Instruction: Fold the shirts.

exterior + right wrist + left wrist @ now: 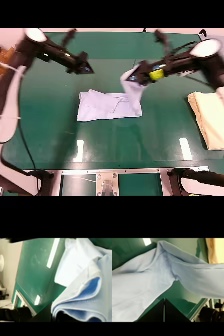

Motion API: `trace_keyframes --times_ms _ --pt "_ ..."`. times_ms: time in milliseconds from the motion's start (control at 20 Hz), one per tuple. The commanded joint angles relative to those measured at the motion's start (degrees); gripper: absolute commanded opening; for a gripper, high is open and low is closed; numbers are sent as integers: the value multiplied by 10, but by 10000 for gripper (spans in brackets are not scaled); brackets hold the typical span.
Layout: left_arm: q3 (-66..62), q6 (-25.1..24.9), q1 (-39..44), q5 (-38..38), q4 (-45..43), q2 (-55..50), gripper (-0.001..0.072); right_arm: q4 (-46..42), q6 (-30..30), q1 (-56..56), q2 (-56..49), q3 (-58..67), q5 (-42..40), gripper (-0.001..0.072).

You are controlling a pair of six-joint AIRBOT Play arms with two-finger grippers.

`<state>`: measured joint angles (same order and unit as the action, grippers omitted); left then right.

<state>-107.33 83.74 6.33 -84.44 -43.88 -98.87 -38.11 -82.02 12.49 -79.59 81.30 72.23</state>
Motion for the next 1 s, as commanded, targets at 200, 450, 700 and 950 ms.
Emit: trace_keyframes --times_ms 200,450,700,950 --pt "-6 -10 -103 -43 -68 60 26 75 -17 244 -182 -3 -377 21" --pt "-6 -18 -103 -33 -68 60 26 30 14 268 -252 50 -325 512" --pt "-6 -17 -103 -35 -68 60 26 -100 -24 64 -159 54 -123 490" --pt "-6 -17 -103 -35 -68 60 26 -149 -27 -117 -97 -66 -60 492"
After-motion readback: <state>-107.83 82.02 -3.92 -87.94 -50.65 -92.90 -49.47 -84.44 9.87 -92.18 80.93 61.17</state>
